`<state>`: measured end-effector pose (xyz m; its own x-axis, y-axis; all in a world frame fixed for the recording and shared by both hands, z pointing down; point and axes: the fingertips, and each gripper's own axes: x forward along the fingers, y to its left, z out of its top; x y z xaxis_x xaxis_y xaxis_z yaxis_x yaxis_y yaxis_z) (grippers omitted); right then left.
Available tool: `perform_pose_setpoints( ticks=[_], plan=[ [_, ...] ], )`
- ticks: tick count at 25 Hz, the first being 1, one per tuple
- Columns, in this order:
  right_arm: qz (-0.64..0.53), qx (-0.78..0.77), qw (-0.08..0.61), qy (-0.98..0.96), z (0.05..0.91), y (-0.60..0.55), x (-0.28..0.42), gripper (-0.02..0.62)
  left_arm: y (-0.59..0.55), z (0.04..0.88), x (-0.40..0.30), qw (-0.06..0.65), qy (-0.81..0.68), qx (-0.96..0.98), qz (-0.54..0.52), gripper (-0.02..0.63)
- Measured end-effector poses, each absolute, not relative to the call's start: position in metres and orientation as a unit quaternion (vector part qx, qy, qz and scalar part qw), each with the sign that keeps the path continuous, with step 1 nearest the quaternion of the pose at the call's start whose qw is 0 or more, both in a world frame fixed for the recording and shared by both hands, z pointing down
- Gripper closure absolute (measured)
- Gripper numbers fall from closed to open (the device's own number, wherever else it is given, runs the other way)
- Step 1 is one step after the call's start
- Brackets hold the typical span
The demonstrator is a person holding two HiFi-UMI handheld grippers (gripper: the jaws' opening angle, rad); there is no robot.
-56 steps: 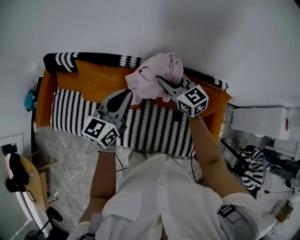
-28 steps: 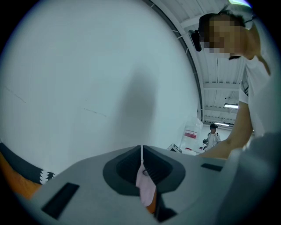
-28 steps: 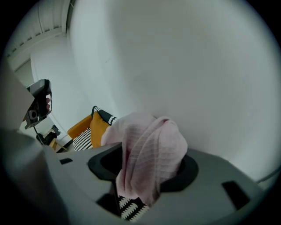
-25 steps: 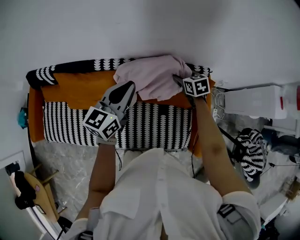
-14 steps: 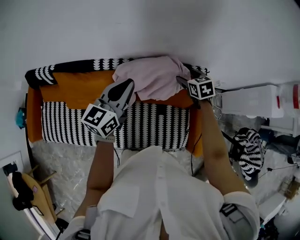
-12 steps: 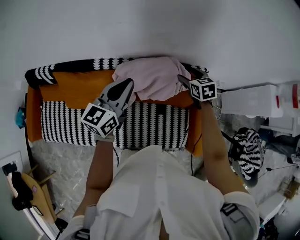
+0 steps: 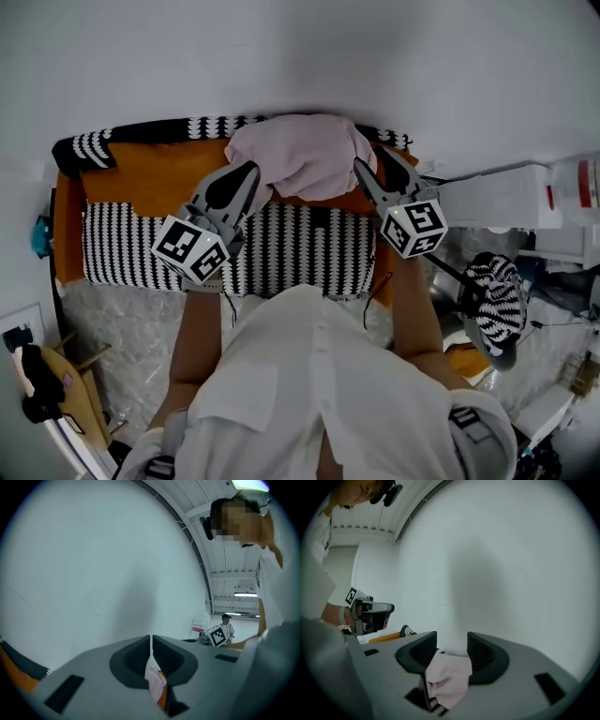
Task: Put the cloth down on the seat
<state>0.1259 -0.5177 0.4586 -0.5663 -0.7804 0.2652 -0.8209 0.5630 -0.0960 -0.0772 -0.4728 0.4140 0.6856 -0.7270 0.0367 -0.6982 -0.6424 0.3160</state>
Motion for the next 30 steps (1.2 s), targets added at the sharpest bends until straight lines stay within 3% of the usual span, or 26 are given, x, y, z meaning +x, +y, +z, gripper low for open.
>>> perform_pose_setpoints(
  ticks=[5, 10, 30],
  plan=[
    [0.076, 0.443, 0.071, -0.891, 0.430, -0.477, 0.116, 0.419, -0.452, 0.398, -0.080, 0.142, -0.397, 0.906, -0.047, 0.580],
    [0.066, 0.434, 0.031, -0.898, 0.404, -0.443, 0.114, 0.584, -0.430, 0.388, -0.083, 0.138, -0.397, 0.906, -0.055, 0.580],
    [0.014, 0.432, 0.058, -0.900, 0.394, -0.422, 0.096, 0.588, -0.419, 0.380, -0.089, 0.136, -0.382, 0.912, -0.061, 0.580]
  ],
)
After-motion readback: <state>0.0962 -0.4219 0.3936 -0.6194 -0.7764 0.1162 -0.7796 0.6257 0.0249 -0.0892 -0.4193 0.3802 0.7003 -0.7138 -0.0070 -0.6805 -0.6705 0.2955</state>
